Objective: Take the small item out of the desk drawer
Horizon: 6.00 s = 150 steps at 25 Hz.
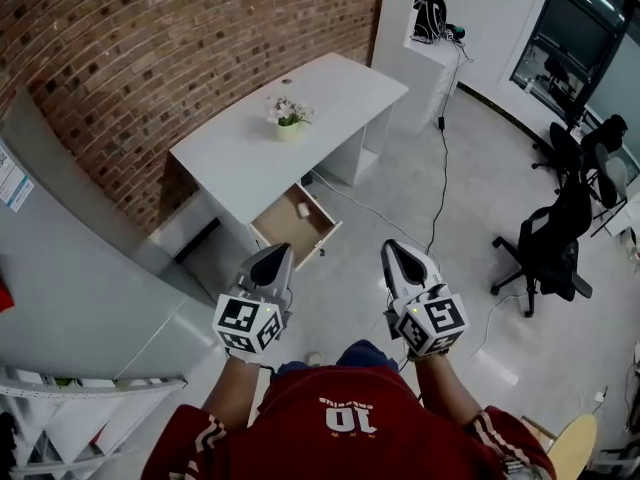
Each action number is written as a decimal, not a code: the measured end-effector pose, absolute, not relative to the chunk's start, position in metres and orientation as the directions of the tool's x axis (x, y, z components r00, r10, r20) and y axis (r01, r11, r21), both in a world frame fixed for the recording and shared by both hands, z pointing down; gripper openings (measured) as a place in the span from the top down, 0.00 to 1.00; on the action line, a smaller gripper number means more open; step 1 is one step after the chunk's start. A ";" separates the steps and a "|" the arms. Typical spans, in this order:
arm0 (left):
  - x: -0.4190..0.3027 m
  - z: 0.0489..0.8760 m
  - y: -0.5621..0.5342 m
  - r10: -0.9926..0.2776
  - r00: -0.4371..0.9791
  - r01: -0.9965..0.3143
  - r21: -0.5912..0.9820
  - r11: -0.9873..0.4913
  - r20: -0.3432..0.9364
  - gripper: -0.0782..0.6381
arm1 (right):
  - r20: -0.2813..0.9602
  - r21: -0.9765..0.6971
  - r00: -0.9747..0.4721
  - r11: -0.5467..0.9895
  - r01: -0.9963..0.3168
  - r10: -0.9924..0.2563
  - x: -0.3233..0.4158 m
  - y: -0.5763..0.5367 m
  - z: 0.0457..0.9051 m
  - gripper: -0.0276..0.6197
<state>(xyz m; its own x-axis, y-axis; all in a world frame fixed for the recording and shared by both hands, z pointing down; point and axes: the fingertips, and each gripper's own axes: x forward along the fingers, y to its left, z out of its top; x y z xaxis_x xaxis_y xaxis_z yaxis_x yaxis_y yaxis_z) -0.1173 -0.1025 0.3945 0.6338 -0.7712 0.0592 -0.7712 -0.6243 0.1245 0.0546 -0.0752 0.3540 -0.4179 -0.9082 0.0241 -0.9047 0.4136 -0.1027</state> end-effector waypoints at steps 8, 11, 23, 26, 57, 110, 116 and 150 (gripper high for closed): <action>-0.107 0.400 -0.127 -0.728 0.683 -0.727 0.135 -0.673 0.052 0.89 | 0.021 -0.090 -0.397 0.394 -0.915 -0.918 0.056 -0.097 0.353 0.96; -0.100 0.400 -0.143 -0.720 0.694 -0.715 0.149 -0.683 0.031 0.89 | 0.015 -0.084 -0.411 0.409 -0.909 -0.911 0.056 -0.114 0.354 0.96; -0.095 0.390 -0.210 -0.757 0.652 -0.755 0.120 -0.645 0.036 0.89 | -0.011 -0.113 -0.493 0.491 -0.864 -0.870 0.053 -0.200 0.351 0.96; -0.093 0.386 -0.226 -0.763 0.646 -0.761 0.103 -0.640 0.036 0.89 | -0.015 -0.116 -0.507 0.505 -0.855 -0.862 0.052 -0.217 0.350 0.96; -0.070 0.520 -0.321 -0.760 0.632 -0.773 0.059 -0.631 0.151 0.59 | 0.073 -0.155 -0.512 0.497 -0.854 -0.856 0.057 -0.284 0.433 0.96; -0.063 1.052 -0.530 -0.646 0.425 -0.904 0.263 -0.337 0.633 0.66 | 0.172 -0.189 -0.518 0.488 -0.852 -0.838 0.139 -0.407 0.719 0.96; -0.063 1.005 -0.508 -0.643 0.445 -0.890 0.228 -0.395 0.623 0.66 | 0.174 -0.201 -0.503 0.469 -0.860 -0.847 0.140 -0.394 0.683 0.96; -0.093 0.458 -0.253 -0.725 0.659 -0.749 0.086 -0.657 0.201 0.66 | 0.098 -0.144 -0.403 0.388 -0.910 -0.910 0.063 -0.198 0.385 0.96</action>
